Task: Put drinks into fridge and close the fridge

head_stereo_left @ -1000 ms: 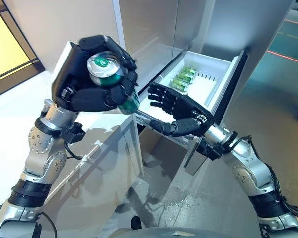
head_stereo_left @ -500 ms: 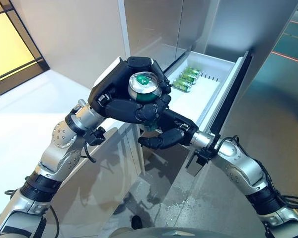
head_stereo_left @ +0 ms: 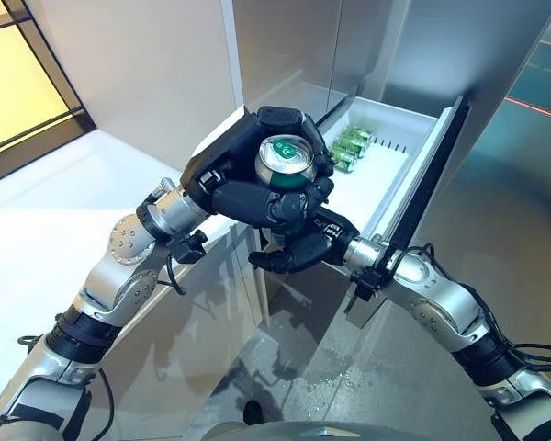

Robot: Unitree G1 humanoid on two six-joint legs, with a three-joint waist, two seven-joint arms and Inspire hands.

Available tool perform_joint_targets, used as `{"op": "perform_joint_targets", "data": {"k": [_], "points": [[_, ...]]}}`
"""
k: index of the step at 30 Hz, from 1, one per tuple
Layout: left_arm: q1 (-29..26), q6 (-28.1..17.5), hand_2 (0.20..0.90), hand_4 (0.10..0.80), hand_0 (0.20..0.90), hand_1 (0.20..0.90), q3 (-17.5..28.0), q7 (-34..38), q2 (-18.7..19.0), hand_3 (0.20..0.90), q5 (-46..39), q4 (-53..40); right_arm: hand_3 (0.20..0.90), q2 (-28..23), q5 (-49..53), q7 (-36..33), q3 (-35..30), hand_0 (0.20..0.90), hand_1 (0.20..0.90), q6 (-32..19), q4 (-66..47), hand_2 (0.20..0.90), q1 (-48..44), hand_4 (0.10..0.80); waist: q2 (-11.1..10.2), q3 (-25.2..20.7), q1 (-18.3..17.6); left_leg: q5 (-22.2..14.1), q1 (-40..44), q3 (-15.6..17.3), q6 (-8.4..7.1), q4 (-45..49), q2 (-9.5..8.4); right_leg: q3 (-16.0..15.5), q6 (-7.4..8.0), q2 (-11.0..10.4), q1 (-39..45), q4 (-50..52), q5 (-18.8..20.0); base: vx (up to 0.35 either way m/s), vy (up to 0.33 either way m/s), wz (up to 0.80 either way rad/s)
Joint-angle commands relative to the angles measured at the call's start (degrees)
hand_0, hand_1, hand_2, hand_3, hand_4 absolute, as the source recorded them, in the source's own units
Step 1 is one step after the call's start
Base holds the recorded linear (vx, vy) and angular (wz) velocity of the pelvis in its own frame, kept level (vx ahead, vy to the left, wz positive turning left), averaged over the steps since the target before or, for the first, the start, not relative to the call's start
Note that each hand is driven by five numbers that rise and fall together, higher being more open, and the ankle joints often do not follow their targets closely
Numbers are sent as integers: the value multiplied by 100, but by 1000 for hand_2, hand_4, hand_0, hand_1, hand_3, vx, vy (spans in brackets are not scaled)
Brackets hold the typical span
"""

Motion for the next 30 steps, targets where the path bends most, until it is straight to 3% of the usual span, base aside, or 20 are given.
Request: {"op": "perform_joint_targets", "data": {"k": [1,12,24,30], "points": [[-770,-243,300,100,300,300,-115,14,-602,200,-299,-190,900,801,784,-241,-369,900,900,-971,-420,900,-852,800,-39,-569,26,-944,431,54,200,11,-203,-82,325,-44,-491,-143,600,0,0,0],[-612,-162,300,100,300,300,64,101,-539,200,37,-41,900,744,1192,-324,-680,900,900,-927,-507,900,-917,800,-74,-624,72,-949,426,168,168,11,-193,-244,338,-52,-460,-277,662,0,0,0],[-545,-152,300,100,300,300,139,116,-456,200,77,4,900,407,1194,-178,-866,900,900,-701,-393,900,-861,800,-88,-646,11,-932,423,146,156,11,-182,-190,309,-3,-460,-293,664,1,-5,-1],[-564,-112,300,100,300,300,155,137,-470,200,119,30,900,337,326,-225,-907,900,900,-993,-415,900,-918,800,-77,-640,-6,-930,412,142,150,11,-181,-186,311,1,-473,-300,673,0,0,0]]}}
